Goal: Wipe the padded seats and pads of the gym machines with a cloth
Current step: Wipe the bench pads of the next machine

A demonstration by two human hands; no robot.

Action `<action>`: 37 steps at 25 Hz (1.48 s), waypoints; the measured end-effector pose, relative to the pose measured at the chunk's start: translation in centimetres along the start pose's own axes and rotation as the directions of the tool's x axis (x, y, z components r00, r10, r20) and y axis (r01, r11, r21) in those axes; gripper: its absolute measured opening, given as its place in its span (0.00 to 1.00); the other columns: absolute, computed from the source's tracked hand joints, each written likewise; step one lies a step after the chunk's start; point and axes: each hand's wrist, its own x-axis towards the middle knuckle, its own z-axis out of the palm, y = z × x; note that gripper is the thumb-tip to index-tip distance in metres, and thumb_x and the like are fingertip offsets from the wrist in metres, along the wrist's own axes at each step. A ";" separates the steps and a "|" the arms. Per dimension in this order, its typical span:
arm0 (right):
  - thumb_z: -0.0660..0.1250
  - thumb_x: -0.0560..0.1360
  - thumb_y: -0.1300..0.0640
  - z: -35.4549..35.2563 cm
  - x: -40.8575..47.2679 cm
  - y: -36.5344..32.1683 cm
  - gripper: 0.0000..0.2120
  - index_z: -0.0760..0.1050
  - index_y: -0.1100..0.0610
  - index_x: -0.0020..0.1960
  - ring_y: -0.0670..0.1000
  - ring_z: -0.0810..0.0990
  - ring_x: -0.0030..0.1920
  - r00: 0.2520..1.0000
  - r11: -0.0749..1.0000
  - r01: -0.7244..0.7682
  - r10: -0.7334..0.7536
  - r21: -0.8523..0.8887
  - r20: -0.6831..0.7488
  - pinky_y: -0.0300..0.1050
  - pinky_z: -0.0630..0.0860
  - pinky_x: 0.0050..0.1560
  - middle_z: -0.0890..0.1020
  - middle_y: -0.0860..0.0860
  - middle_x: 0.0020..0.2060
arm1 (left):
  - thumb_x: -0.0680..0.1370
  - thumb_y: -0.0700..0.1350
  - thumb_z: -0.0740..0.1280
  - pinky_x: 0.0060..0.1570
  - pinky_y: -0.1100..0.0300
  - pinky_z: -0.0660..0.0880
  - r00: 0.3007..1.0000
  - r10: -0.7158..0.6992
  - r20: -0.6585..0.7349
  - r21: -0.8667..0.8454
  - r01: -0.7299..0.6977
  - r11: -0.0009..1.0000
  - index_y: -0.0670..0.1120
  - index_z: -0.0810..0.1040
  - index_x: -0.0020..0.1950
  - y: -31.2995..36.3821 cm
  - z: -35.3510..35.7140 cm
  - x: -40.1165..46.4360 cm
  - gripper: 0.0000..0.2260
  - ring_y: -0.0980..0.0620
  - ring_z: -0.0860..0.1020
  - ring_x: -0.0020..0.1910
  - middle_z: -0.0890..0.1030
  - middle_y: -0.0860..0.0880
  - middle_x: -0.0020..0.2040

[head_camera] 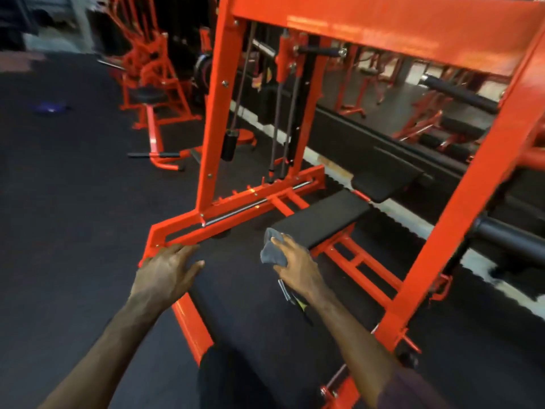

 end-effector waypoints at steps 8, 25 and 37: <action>0.74 0.76 0.57 2.7 8.3 6.2 0.35 0.67 0.48 0.81 0.54 0.61 0.82 0.996 0.993 -0.073 0.068 -0.093 -0.060 0.55 0.66 0.77 0.65 0.52 0.81 | 0.77 0.67 0.57 0.57 0.41 0.81 0.994 0.110 0.001 -0.160 -0.108 0.981 0.54 0.82 0.67 -2.0 9.1 10.0 0.27 0.43 0.82 0.62 0.83 0.50 0.62; 0.71 0.75 0.60 23.7 27.4 46.8 0.36 0.66 0.55 0.81 0.61 0.55 0.84 0.987 0.984 0.073 -0.048 -0.163 0.152 0.69 0.67 0.75 0.60 0.55 0.83 | 0.86 0.54 0.60 0.81 0.56 0.60 0.957 -0.210 0.202 -0.461 0.282 0.841 0.43 0.62 0.84 4.5 58.8 35.8 0.28 0.49 0.62 0.83 0.64 0.45 0.83; 0.74 0.73 0.44 28.0 30.8 49.4 0.45 0.58 0.51 0.85 0.58 0.49 0.85 0.950 0.918 0.106 0.020 -0.382 0.313 0.73 0.52 0.79 0.54 0.53 0.85 | 0.88 0.54 0.54 0.80 0.50 0.62 0.913 -0.154 0.378 -0.385 0.306 0.871 0.50 0.47 0.87 4.3 64.5 38.8 0.30 0.63 0.49 0.83 0.43 0.58 0.87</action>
